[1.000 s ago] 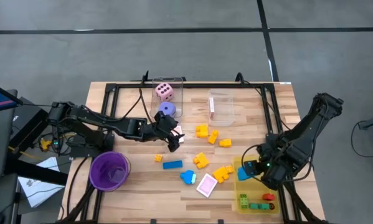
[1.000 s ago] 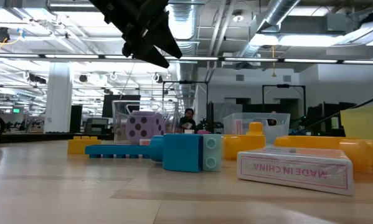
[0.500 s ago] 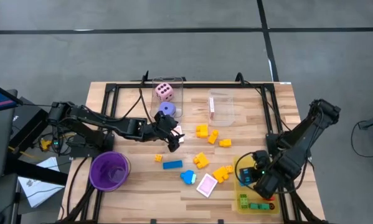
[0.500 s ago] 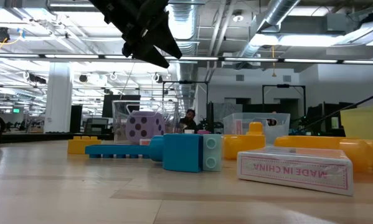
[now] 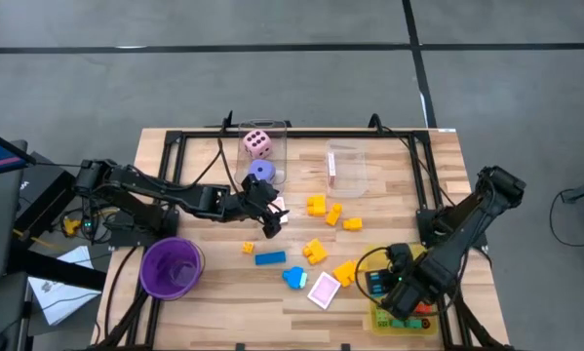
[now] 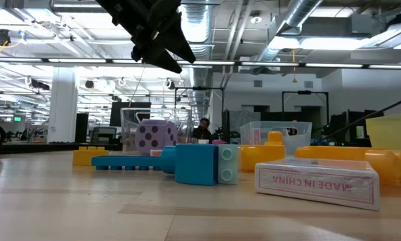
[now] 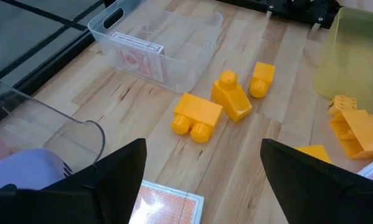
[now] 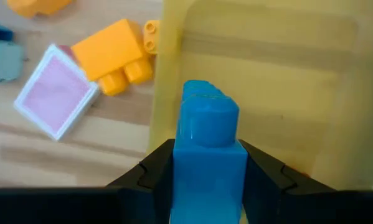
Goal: Pick & Place Toys
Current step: Put the top blue game piece into the bin
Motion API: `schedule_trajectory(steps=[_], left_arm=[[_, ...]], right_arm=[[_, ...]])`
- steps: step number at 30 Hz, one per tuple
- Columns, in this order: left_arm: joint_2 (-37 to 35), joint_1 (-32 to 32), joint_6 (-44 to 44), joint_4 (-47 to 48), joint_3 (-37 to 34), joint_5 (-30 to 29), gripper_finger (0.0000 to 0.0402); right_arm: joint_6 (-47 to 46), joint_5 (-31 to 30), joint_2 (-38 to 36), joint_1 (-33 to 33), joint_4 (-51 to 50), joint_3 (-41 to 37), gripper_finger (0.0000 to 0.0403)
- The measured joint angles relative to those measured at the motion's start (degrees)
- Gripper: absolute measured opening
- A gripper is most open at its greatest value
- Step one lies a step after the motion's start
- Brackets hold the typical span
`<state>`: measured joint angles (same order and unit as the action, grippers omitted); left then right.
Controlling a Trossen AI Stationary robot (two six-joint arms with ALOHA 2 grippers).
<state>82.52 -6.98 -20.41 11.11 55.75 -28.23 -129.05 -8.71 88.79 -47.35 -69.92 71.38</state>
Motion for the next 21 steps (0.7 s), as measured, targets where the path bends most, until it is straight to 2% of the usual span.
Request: schedule_trajectory(steps=[11, 21], left_arm=[[0.0, 0.0, 0.0, 0.0, 0.0, 0.0, 0.0309], [0.0, 0.0, 0.9, 0.2, 0.0, 0.0, 0.0309]], right_arm=[[0.0, 2.7, 3.6, 1.0, 3.1, 0.8, 0.0135], [0.1, 3.2, 7.1, 1.7, -1.1, 4.3, 0.0135]])
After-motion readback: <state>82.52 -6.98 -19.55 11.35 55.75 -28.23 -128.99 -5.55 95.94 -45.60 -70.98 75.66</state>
